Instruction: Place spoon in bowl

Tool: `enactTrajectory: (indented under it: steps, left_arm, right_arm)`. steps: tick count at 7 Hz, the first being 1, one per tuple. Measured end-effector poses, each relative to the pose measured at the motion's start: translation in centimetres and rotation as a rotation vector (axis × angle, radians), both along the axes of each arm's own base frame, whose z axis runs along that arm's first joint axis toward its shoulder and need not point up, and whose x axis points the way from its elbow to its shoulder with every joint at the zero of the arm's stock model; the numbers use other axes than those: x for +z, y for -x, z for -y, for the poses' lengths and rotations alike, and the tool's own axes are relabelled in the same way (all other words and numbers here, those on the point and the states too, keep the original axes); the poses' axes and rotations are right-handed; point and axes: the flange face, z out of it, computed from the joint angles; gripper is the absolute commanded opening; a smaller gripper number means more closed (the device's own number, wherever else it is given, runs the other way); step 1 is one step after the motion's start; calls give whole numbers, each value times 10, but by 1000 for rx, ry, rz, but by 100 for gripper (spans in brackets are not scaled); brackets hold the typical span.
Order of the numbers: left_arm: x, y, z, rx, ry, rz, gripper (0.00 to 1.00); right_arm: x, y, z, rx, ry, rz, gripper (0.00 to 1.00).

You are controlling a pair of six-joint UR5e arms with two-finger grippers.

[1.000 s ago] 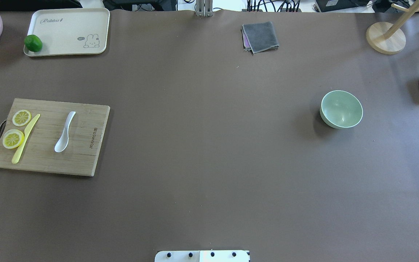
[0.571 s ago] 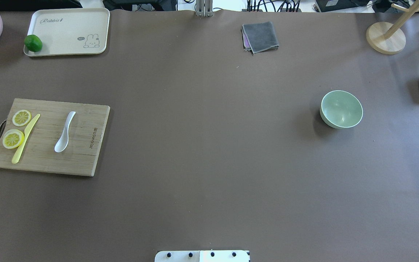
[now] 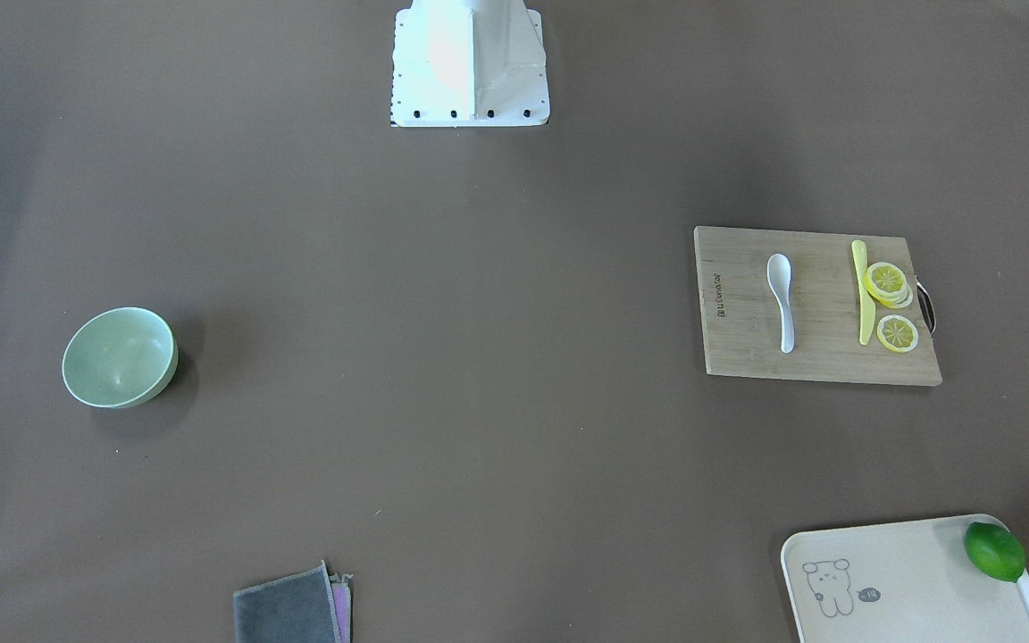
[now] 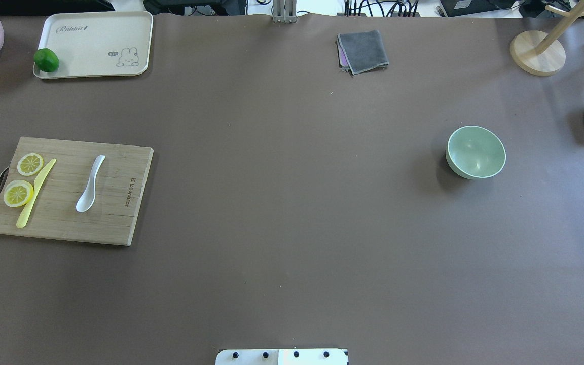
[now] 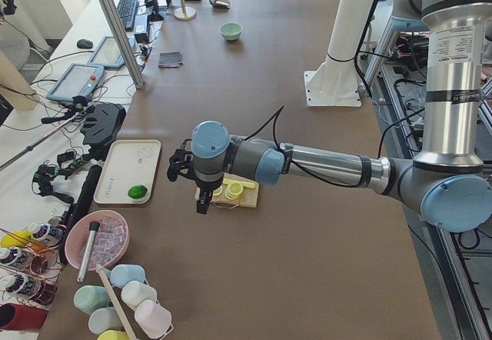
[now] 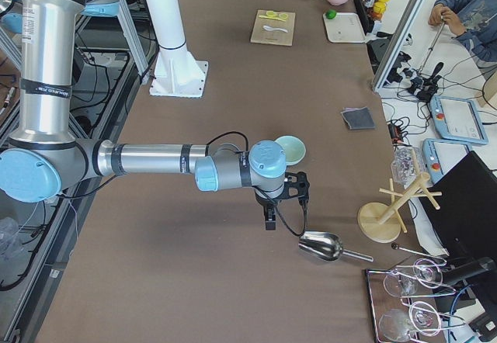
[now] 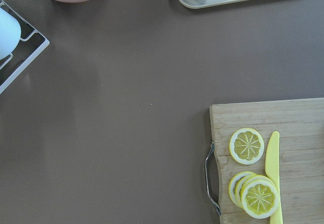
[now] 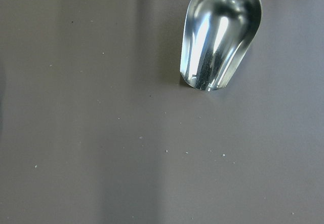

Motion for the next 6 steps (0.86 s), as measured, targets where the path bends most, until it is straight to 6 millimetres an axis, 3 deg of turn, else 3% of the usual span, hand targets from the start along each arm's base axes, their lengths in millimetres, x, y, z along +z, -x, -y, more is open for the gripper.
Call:
enactTrajectory:
  steps: [2,3,5,6]
  left_arm:
    - [-11,-12,2,22,-43,-4,97]
    - [-25,-31,2,40,-50,-13,97]
    - [-57,-95,-2,60,23,-59,97]
    - [-72,-135,-3,51,92,-89,97]
  right_arm:
    - [3,3,-3,-7,14,30,100]
    - [1,8,-1,-17,11,39,100]
    - [-12,38,12,-70,-33,42,100]
    - [-25,65,20,-91,-58,51,100]
